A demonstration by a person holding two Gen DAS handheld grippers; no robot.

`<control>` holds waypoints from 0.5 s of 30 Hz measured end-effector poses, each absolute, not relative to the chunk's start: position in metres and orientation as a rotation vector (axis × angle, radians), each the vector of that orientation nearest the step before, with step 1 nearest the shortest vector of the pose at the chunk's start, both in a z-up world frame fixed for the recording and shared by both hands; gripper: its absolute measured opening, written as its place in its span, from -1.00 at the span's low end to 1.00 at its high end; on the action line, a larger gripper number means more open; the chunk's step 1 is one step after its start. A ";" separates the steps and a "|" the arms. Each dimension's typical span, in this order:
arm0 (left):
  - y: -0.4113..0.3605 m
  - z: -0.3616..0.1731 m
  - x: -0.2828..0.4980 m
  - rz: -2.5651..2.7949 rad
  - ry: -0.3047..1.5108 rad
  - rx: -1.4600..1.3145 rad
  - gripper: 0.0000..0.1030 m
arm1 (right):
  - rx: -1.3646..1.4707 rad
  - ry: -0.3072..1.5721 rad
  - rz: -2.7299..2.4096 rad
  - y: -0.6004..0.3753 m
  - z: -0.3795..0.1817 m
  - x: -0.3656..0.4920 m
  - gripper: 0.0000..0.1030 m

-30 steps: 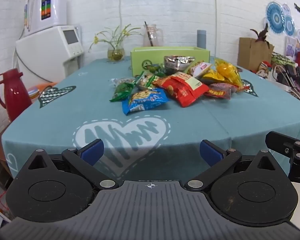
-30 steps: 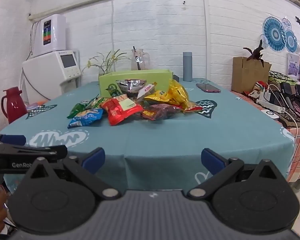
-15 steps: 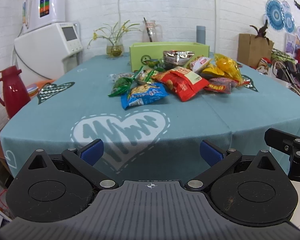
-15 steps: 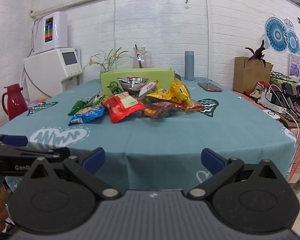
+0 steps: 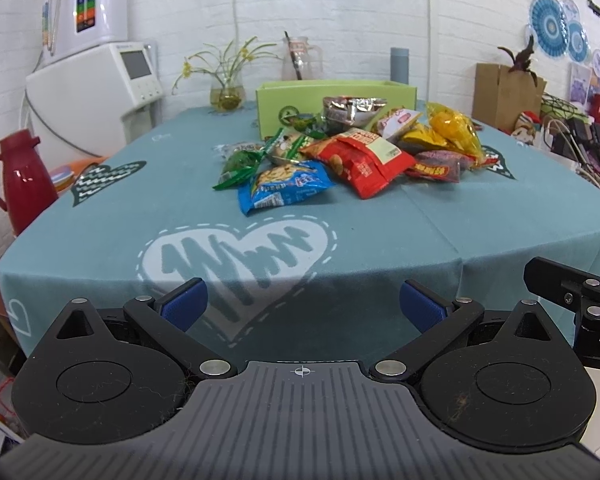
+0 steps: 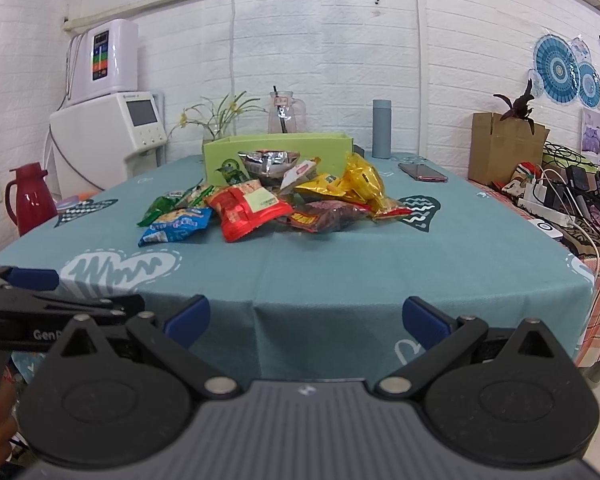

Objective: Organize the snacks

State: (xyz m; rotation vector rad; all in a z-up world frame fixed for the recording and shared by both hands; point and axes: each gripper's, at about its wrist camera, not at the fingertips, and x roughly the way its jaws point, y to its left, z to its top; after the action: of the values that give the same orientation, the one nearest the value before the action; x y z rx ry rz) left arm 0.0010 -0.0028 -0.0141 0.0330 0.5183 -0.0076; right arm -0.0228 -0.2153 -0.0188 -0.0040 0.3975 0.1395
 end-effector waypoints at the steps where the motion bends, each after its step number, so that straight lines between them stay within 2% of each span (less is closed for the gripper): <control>1: -0.003 -0.014 0.001 -0.008 0.519 0.034 0.79 | -0.005 0.398 0.140 -0.215 -0.019 -0.023 0.98; 15: -0.004 -0.019 0.002 -0.017 0.537 0.030 0.79 | -0.022 0.410 0.150 -0.211 -0.023 -0.021 0.98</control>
State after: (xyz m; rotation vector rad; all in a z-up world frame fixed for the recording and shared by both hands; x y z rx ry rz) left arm 0.0024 -0.0035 -0.0188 0.0302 0.5367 -0.0166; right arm -0.0211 -0.2109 -0.0231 -0.0222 0.4096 0.1504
